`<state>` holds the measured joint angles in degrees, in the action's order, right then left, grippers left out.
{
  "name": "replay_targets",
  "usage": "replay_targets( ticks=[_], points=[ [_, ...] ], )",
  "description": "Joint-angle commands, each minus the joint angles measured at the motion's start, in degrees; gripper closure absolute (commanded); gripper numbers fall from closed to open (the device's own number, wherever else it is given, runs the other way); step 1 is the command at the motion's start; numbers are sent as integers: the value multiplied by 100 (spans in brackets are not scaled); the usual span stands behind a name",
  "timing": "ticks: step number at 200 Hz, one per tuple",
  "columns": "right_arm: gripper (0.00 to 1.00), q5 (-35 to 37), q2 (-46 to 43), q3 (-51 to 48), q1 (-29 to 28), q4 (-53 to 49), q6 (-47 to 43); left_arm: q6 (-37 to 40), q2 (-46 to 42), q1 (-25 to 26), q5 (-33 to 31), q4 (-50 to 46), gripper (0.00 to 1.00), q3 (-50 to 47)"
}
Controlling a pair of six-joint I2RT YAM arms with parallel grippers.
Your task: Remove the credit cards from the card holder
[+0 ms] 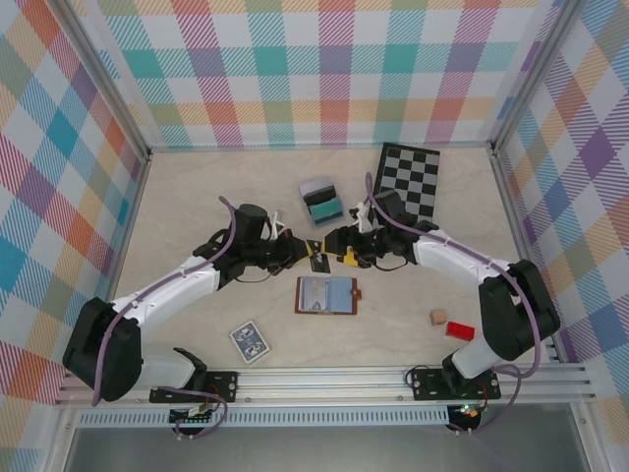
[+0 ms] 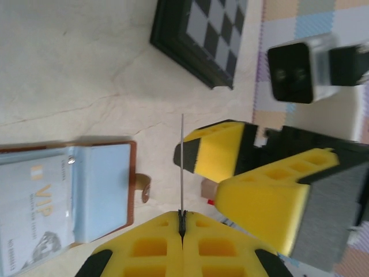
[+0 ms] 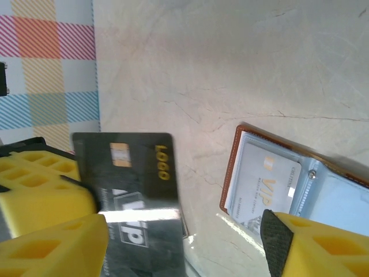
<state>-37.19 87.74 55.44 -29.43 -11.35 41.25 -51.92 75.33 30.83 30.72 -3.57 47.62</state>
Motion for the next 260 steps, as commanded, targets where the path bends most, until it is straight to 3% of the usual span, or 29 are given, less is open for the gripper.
replay_targets(
  ticks=[1, 58, 107, 117, 133, 149, 166, 194, 212, 260],
  points=[
    [26, -781, -65, -55, 69, 799, 495, -447, -124, -149, 448, 724, 100, -204],
    [34, -1307, -73, -95, 168, 1450, 1027, -938, -229, -272, 661, 1460, 100, -383],
    [49, -1359, -126, -178, 174, 1563, 1072, -960, -202, -282, 606, 1394, 100, -437],
    [56, -1375, -126, -191, 176, 1573, 1069, -945, -201, -279, 586, 1355, 100, -453],
    [77, -1475, -100, -185, 174, 1648, 1004, -887, -203, -288, 546, 1218, 100, -455],
    [91, -1442, -76, -103, 175, 1415, 811, -734, -194, -310, 417, 817, 100, -396],
    [98, -1258, -43, 46, 174, 895, 482, -414, -177, -345, 154, 102, 88, -269],
    [99, -873, -38, 189, 174, 332, 95, 204, -163, -370, -651, -1523, 65, 62],
    [100, -381, 47, 393, 174, -310, -246, 586, -155, -369, -1311, -2471, 55, 310],
    [100, 470, 584, 1081, 175, -1188, -783, 868, -233, -369, -1975, -3160, 39, 472]
  ],
)
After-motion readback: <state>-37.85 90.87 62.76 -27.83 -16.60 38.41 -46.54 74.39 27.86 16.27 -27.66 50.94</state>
